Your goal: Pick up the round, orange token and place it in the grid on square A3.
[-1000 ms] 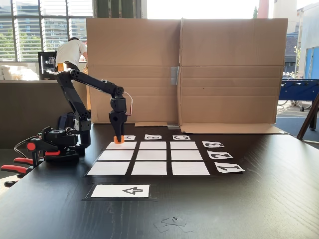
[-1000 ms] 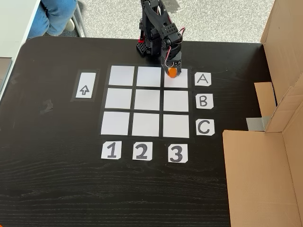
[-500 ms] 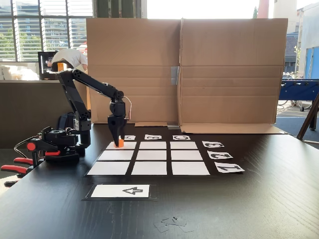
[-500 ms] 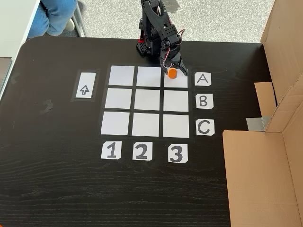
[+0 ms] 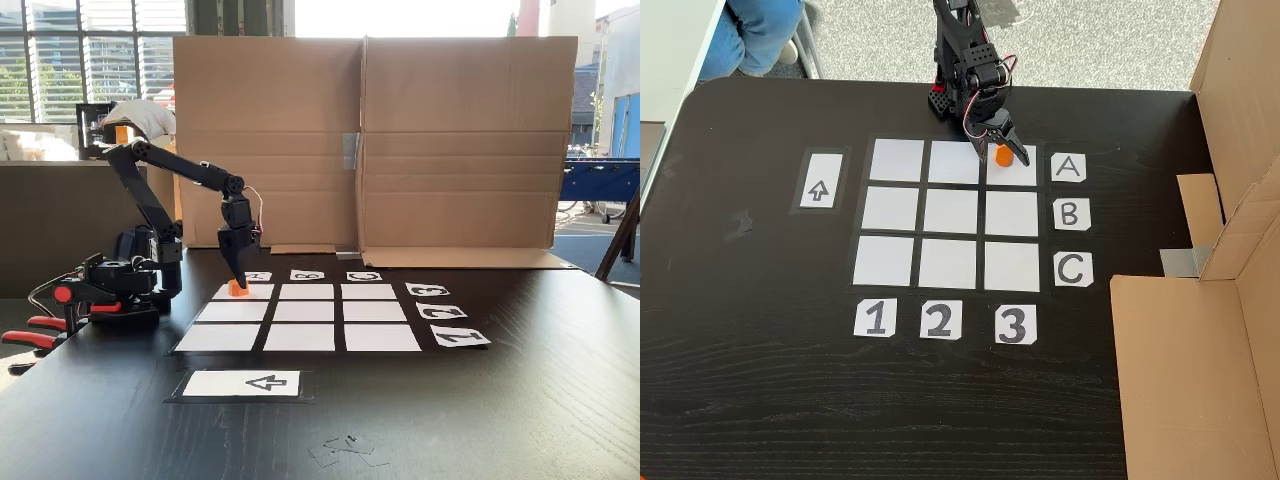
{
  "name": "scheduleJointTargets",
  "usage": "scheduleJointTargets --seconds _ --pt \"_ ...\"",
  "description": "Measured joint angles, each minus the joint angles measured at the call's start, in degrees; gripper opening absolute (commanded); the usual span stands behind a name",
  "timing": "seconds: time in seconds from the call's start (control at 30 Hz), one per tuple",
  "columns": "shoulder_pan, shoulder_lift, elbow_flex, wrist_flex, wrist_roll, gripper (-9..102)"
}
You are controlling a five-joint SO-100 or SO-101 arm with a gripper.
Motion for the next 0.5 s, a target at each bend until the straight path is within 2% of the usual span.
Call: scheduleJointTargets --seconds 0.23,0.5 --pt "9.6 5.0 -3.5 -0.3 2.7 46" --pt "28.5 8.9 -12.7 -8.0 12.0 43"
